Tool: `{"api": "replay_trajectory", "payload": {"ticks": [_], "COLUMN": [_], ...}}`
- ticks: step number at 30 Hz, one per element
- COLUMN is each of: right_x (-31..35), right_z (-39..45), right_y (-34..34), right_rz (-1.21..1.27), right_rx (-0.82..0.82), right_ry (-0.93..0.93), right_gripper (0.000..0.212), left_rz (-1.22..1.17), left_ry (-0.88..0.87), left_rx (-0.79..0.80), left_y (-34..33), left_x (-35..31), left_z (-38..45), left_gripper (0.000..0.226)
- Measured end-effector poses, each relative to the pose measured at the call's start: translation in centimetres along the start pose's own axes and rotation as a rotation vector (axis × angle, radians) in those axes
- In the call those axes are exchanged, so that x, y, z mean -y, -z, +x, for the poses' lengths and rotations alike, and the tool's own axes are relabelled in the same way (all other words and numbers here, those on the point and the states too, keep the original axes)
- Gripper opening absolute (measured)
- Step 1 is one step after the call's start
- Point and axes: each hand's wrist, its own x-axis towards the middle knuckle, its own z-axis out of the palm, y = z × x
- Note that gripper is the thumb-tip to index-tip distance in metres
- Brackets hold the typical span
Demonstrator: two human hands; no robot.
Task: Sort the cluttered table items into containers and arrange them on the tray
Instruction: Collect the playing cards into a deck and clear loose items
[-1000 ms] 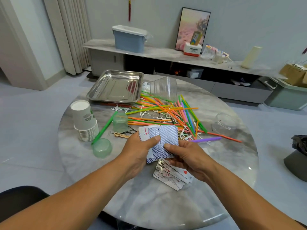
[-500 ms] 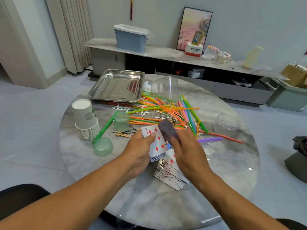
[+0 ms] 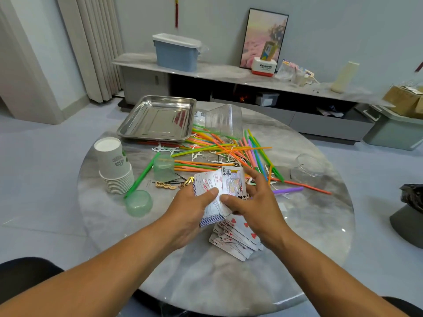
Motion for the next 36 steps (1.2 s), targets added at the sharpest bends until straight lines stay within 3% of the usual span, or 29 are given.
{"api": "replay_trajectory", "payload": {"ticks": [2,6,9,12,19,26,30,36], "right_x": [0.0,0.1,-0.3,-0.2,-0.2,-0.2,-0.3,-0.2], "right_z": [0.0,-0.1,0.3,0.7,0.3,0.9,0.9,1.8], "right_y": [0.2,0.4,0.9,1.5,0.9,1.3,1.2,2.4], "right_rz": [0.164,0.083,0.181,0.268,0.232,0.287,0.223,0.238], "right_rx": [0.049,0.107,0.039,0.009,0.129,0.067,0.073,0.006], "right_ry": [-0.061,-0.167,-0.246,-0.304,-0.345,-0.425,-0.394,-0.374], "right_gripper": [0.073,0.04,0.028,0.03,0.032,0.027,0.031,0.02], "left_rz": [0.04,0.067,-0.059,-0.058,0.061,-0.026,0.113,0.03], "left_ry": [-0.038,-0.061,0.013,0.032,-0.077,0.001,-0.047,-0.036], "left_rx": [-0.044,-0.038,0.046,0.046,-0.043,0.059,-0.075,-0.314], "left_y": [-0.1,-0.4,-0.7,-0.7,-0.1,-0.5,-0.3,0.2], "left_x": [0.2,0.1,-0.3,-0.3,0.3,-0.1,0.3,-0.5], "left_z": [0.1,0.1,0.0,0.2,0.5,0.4,0.7,1.4], "left_gripper": [0.028,0.029,0.019,0.021,0.024,0.024,0.016,0.014]}}
